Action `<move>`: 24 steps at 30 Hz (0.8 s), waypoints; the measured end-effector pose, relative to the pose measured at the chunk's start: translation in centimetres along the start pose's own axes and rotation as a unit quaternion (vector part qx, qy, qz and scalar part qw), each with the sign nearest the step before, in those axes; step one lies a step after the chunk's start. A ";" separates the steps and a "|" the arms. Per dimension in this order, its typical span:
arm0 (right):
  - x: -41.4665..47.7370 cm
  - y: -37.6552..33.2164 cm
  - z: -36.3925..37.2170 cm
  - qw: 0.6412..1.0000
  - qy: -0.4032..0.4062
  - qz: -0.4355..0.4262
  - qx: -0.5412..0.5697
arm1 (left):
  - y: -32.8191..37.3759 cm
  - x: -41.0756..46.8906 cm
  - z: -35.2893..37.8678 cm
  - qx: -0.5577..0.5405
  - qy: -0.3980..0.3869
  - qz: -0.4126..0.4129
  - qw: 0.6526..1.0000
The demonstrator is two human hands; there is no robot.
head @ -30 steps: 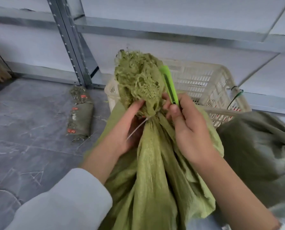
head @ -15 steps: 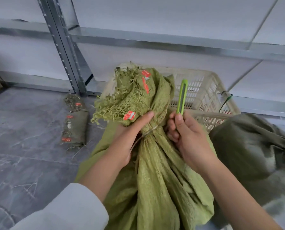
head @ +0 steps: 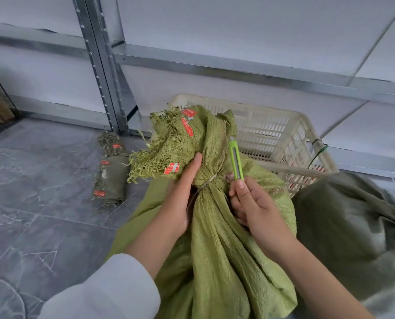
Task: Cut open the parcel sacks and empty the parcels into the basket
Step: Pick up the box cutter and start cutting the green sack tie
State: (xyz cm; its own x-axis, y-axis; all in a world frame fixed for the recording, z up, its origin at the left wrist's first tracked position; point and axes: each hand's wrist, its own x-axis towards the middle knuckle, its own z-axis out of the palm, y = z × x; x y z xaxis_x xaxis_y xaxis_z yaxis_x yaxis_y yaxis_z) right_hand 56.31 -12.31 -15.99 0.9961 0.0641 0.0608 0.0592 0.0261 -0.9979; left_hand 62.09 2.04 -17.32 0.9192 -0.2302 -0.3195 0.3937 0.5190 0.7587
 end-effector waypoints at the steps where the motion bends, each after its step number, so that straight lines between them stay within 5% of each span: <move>1: -0.1 0.0 -0.1 1.000 0.000 0.003 0.002 | 0.0 0.0 -0.1 0.008 0.006 0.014 1.000; 12: -1.0 -2.3 -1.0 1.000 -0.024 -0.005 0.010 | 0.3 -0.1 -0.2 0.002 0.024 0.106 0.994; 24: -2.9 -3.2 -1.2 0.980 -0.125 0.143 -0.062 | 0.5 -1.1 0.2 0.017 -0.009 0.187 0.982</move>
State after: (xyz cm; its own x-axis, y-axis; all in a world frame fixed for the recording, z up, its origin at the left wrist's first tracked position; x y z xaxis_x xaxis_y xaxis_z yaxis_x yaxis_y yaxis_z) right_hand 53.31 -13.80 -12.98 0.9270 0.2935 -0.2335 -0.1968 -0.1491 -0.9690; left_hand 61.29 2.36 -16.50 0.9991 -0.0427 -0.0044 0.0270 0.5429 0.8394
